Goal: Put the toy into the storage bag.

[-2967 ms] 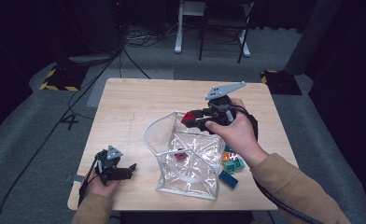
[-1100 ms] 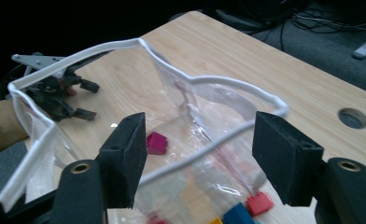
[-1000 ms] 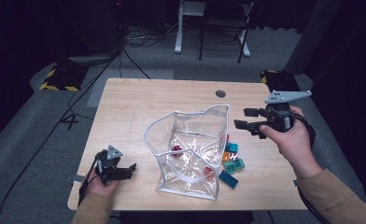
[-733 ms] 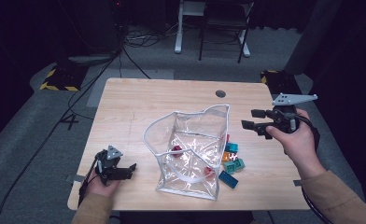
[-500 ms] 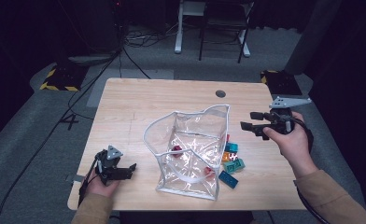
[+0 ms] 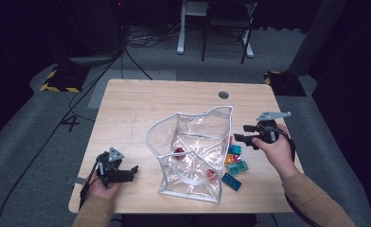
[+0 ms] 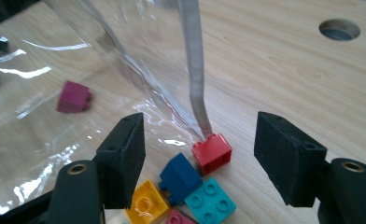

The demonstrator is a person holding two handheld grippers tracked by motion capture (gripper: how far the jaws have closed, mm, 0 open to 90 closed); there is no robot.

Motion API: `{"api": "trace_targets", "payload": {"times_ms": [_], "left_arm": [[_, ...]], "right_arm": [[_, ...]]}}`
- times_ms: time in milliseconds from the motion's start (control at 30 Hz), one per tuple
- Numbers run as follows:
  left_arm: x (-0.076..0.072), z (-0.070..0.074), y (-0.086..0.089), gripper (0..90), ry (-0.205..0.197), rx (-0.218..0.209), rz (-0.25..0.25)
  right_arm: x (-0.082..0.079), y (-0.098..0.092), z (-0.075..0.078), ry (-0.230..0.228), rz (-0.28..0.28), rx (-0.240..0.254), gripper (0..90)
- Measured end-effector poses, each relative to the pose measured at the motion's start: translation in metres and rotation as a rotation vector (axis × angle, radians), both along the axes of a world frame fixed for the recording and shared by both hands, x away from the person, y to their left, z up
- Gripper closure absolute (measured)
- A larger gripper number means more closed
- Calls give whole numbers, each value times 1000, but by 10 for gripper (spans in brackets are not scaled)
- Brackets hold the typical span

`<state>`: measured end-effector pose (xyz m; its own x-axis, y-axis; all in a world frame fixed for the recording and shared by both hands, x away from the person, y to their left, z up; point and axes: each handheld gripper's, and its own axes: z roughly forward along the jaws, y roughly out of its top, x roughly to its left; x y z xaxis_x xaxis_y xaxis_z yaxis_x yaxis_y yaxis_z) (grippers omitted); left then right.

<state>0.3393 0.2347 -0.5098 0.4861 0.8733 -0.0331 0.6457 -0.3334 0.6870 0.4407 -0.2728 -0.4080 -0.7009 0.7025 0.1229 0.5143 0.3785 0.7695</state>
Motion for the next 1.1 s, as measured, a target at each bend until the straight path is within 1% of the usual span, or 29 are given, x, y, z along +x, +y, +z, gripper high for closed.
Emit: {"api": "trace_targets", "payload": {"times_ms": [133, 367, 633, 667, 767, 867, 967, 1033, 1067, 1100], "left_arm": [[0, 0, 0, 120, 0, 0, 0], [0, 0, 0, 120, 0, 0, 0], [0, 0, 0, 121, 0, 0, 0], [0, 0, 0, 120, 0, 0, 0], [0, 0, 0, 120, 0, 0, 0], [0, 0, 0, 120, 0, 0, 0], [0, 0, 0, 120, 0, 0, 0], [0, 0, 0, 121, 0, 0, 0], [0, 0, 0, 120, 0, 0, 0], [0, 0, 0, 121, 0, 0, 0]], "right_arm": [[6, -1, -16, 4, -20, -23, 345], [21, 0, -43, 21, -53, -25, 344], [30, 9, -61, 45, -49, -33, 342], [30, 11, -64, 56, -47, -33, 344], [32, 13, -68, 56, -46, -54, 357], [35, 13, -70, 43, -52, -78, 385], [40, 11, -72, 44, -62, -93, 424], [42, 10, -74, 52, -62, -101, 477], [43, 10, -75, 55, -62, -106, 532], [43, 10, -75, 57, -58, -112, 567]]}}
